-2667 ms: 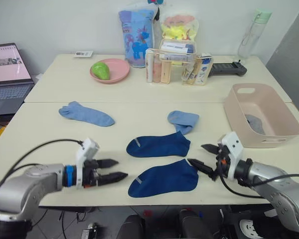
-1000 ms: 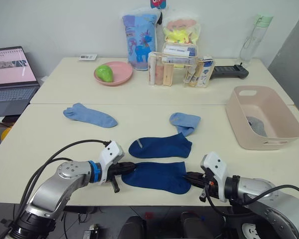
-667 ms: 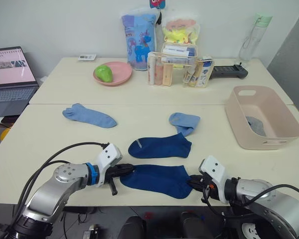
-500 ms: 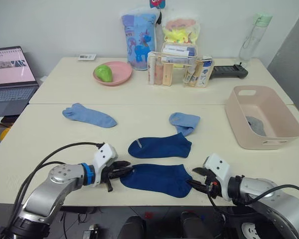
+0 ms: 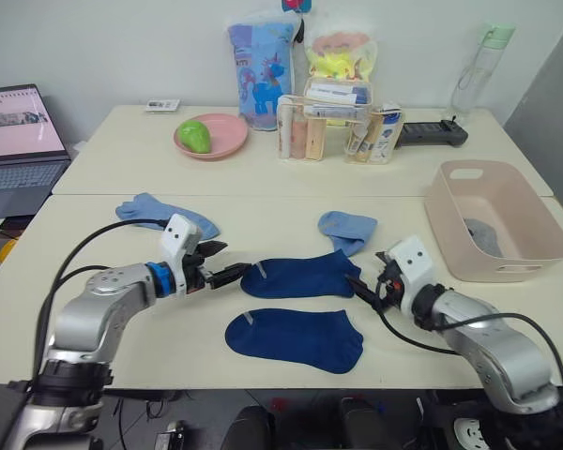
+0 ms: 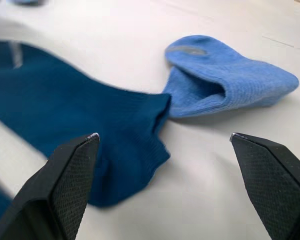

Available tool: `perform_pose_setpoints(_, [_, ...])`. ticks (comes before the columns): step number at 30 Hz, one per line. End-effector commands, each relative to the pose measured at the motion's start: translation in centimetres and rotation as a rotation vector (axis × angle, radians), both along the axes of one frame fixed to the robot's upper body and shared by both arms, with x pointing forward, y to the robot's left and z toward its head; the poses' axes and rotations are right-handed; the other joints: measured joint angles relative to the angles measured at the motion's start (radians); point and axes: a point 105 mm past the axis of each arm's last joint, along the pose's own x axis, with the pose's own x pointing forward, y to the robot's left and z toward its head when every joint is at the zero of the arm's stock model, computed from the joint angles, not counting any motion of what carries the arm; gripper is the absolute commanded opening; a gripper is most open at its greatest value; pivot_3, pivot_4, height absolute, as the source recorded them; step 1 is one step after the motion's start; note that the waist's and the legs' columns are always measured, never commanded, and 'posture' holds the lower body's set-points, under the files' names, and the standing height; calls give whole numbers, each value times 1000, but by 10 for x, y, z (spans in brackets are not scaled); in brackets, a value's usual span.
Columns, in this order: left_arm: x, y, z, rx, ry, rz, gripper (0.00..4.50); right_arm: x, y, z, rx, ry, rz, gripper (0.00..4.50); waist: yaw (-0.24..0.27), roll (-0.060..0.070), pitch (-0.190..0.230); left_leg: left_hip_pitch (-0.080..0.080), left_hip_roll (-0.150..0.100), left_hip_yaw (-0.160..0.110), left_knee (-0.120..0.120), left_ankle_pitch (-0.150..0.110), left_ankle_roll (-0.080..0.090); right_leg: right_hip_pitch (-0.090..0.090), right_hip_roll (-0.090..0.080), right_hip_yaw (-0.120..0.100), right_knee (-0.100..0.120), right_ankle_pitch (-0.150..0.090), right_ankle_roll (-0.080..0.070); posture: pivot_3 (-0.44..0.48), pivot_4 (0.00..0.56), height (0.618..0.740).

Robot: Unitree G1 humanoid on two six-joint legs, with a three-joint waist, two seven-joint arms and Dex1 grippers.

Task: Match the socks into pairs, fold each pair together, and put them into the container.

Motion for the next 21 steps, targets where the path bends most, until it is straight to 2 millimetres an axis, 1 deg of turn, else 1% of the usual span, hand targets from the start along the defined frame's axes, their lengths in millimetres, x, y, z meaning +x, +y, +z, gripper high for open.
perform_pose_setpoints(1, [0,-13,-10,41,9,-41,4465,10,-4,-1,19,15,-63,4500,1,0,0,0,0,0,0,0,0,0,0,0,0,0,0,0,150,703])
perform_pose_setpoints(5, [-3,-19,-22,55,48,-63,4465,11,-1,-11,33,73,-66,4500,1,0,0,0,0,0,0,0,0,0,0,0,1,0,0,0,150,703])
perform_pose_setpoints(7, [-6,-22,-26,65,56,-90,4060,11,0,-13,19,64,-65,4109,1,0,0,0,0,0,0,0,0,0,0,0,1,0,0,0,150,703])
perform_pose_setpoints(9, [-6,-24,-29,75,53,-99,3565,11,1,-13,16,55,-64,3562,1,0,0,0,0,0,0,0,0,0,0,0,1,0,0,0,150,703])
perform_pose_setpoints(12, [-2,-32,-33,66,45,-90,2587,7,8,-11,23,54,-32,2449,2,0,0,0,-1,0,0,0,0,0,0,0,1,0,0,0,150,703])
perform_pose_setpoints(13, [-2,-33,-33,61,49,-94,2295,6,8,-10,25,50,-25,2140,3,0,0,0,-1,0,0,0,0,0,0,0,1,0,0,0,150,703])
perform_pose_setpoints(14, [-2,-34,-33,61,46,-96,1940,6,8,-9,21,42,-22,1701,3,0,0,0,-1,0,1,0,0,0,0,0,1,0,0,0,150,703])
perform_pose_setpoints(18, [1,-39,-31,42,29,-106,674,5,8,-5,20,25,-9,223,3,0,0,0,-1,0,1,0,0,0,-1,0,1,0,0,0,150,703])
perform_pose_setpoints(19, [2,-39,-27,28,19,-102,414,4,8,-3,23,20,-7,0,3,0,0,0,-1,0,1,0,0,0,-1,0,1,0,0,0,150,703])
perform_pose_setpoints(20, [3,-39,-25,18,11,-99,74,4,7,-2,24,16,-6,0,4,0,0,0,-1,0,1,0,0,0,-1,0,1,0,0,0,150,703])
perform_pose_setpoints(21, [3,-38,-21,15,-1,-98,33,4,5,0,21,1,-14,0,3,0,0,0,-1,0,1,0,0,0,-1,0,1,0,0,0,150,703])
